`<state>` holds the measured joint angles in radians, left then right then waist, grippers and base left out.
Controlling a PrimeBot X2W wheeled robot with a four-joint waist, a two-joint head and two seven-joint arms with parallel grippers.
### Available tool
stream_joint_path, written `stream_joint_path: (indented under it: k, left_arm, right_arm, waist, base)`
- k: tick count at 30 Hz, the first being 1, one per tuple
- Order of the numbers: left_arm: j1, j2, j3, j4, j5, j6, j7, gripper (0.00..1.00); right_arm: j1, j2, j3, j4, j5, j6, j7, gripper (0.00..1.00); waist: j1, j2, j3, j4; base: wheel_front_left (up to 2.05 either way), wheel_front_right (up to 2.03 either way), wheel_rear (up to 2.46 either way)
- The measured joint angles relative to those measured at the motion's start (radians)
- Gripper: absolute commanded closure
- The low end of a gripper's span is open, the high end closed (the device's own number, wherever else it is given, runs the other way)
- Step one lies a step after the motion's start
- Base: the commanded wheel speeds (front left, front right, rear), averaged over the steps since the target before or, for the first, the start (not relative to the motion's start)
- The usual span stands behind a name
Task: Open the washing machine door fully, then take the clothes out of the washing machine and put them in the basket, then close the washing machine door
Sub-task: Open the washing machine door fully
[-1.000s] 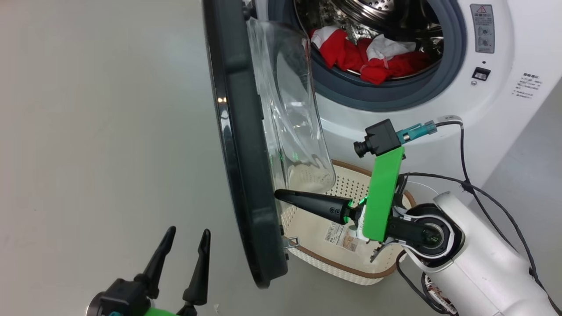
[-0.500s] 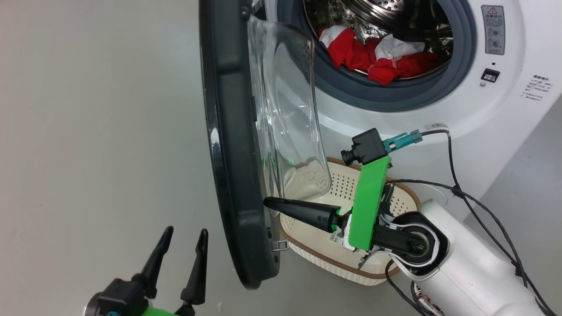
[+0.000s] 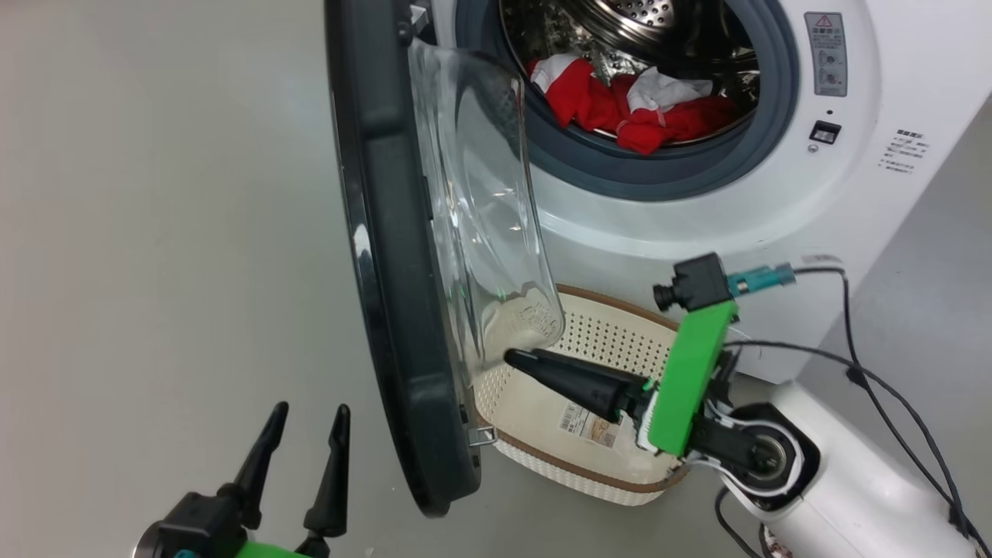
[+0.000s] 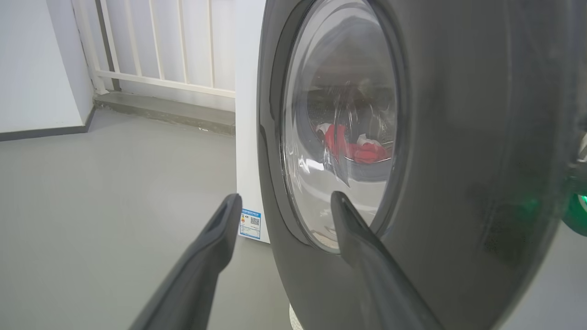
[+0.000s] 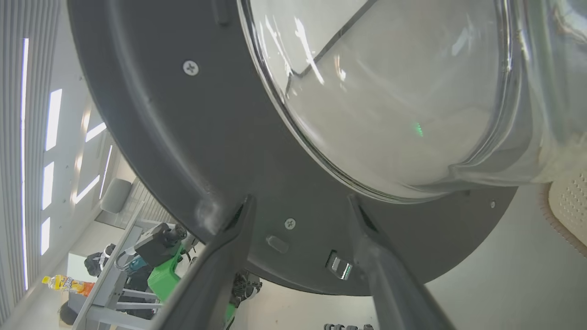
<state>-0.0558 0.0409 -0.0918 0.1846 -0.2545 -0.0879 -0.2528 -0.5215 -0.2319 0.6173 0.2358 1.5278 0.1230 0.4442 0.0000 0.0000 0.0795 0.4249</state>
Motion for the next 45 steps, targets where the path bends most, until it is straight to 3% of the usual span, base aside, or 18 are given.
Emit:
stream_joint_path:
  k: [18, 28, 37, 41, 45]
  left_arm:
    - [0.017, 0.000, 0.055, 0.017, 0.020, -0.010, 0.000, 0.00]
    - [0.042, 0.000, 0.059, 0.023, 0.026, -0.011, 0.000, 0.00]
    - [0.060, 0.000, 0.063, 0.025, 0.026, -0.011, 0.000, 0.00]
    - [0.060, 0.000, 0.066, 0.025, 0.026, -0.011, 0.000, 0.00]
    - [0.060, 0.000, 0.070, 0.024, 0.026, -0.011, 0.000, 0.00]
  right_arm:
    - [0.176, -0.134, 0.058, 0.054, -0.072, 0.000, -0.246, 0.00]
    - [0.216, -0.202, 0.153, 0.104, -0.183, 0.000, -0.457, 0.00]
    - [0.216, -0.219, 0.210, 0.174, -0.281, 0.000, -0.668, 0.00]
    - [0.216, -0.209, 0.175, 0.208, -0.341, 0.000, -0.691, 0.00]
    - [0.223, -0.172, 0.019, 0.205, -0.492, 0.001, -0.692, 0.00]
  waist:
    - [0.0001, 0.0000, -0.032, -0.067]
    - [0.0000, 0.0000, -0.054, -0.093]
    - [0.0000, 0.0000, -0.062, -0.103]
    - [0.0001, 0.0000, -0.063, -0.104]
    - [0.0000, 0.0000, -0.057, -0.107]
  base:
    - [0.00, 0.00, 0.00]
    - [0.00, 0.00, 0.00]
    - [0.00, 0.00, 0.00]
    - [0.00, 0.00, 0.00]
    - [0.00, 0.00, 0.00]
